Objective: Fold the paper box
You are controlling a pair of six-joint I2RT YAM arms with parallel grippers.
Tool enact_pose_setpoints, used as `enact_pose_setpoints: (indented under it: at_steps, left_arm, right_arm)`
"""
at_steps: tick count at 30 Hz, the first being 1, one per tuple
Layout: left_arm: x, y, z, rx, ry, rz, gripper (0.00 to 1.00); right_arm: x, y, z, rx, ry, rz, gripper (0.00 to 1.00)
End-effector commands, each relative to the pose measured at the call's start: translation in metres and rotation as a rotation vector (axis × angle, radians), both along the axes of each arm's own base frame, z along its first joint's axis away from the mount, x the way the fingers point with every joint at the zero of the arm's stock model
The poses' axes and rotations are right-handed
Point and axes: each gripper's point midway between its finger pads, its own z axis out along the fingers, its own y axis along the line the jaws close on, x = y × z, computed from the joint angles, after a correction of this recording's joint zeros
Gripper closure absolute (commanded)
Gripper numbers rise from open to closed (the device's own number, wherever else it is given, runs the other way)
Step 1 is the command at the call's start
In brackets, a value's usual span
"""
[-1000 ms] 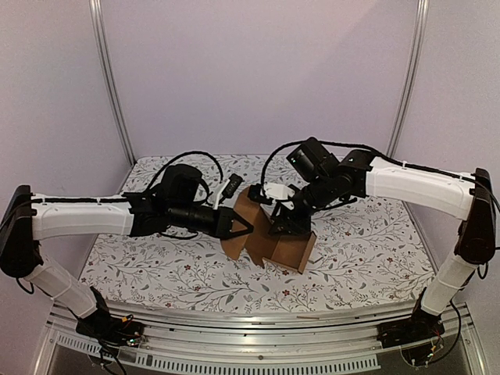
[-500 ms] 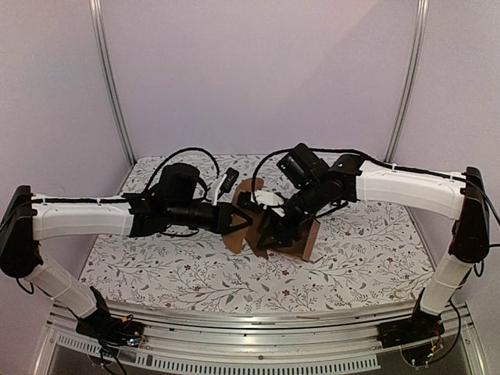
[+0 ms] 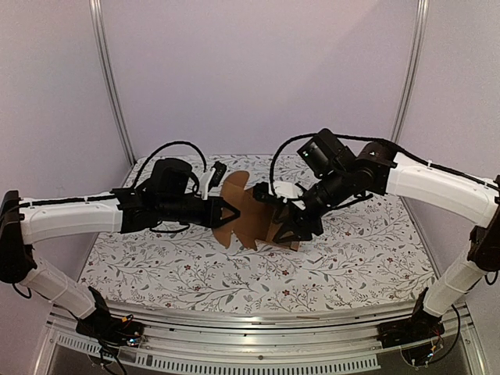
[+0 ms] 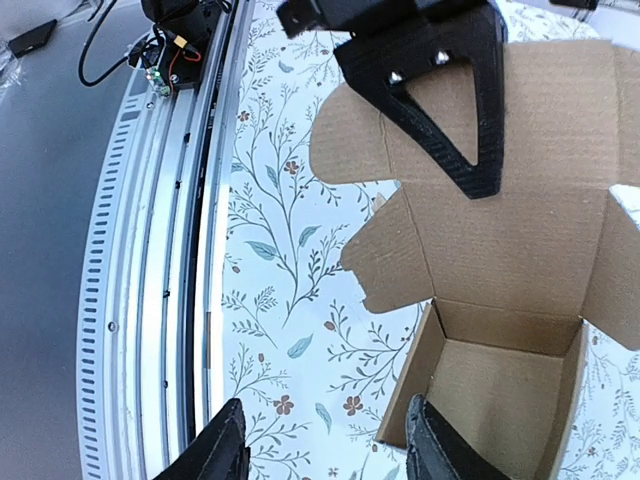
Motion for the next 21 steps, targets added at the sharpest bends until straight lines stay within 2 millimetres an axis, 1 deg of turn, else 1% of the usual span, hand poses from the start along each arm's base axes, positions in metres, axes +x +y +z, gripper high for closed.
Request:
enact_pose_setpoints:
  at_steps: [1, 4, 6, 11, 15, 17, 21]
  left_arm:
    - [0.014, 0.016, -0.003, 0.041, 0.018, 0.084, 1.0]
    - [0.019, 0.018, -0.003, 0.019, 0.069, 0.133, 1.0]
    - [0.022, 0.019, -0.004, 0.02, 0.119, 0.17, 1.0]
    - [0.026, 0.023, -0.007, 0.003, 0.26, 0.228, 1.0]
    - [0.025, 0.02, -0.004, -0.041, 0.298, 0.221, 1.0]
    - [0.023, 0.02, -0.002, -0.044, 0.299, 0.217, 1.0]
    - [0.019, 0.02, 0.0, -0.053, 0.306, 0.206, 1.0]
  right_arm:
    - [0.001, -0.016, 0.007, -0.043, -0.098, 0.016, 0.48]
    - [0.018, -0.009, 0.001, -0.093, -0.256, -0.038, 0.48]
    - [0.024, -0.001, 0.001, -0.104, -0.323, -0.05, 0.47]
    - [0.015, 0.026, -0.005, -0.117, -0.381, -0.006, 0.45]
    - [0.013, 0.044, -0.021, -0.163, -0.434, 0.003, 0.44]
    - [0.018, 0.05, -0.028, -0.179, -0.443, -0.017, 0.44]
    - [0.031, 0.057, -0.034, -0.19, -0.464, -0.075, 0.46]
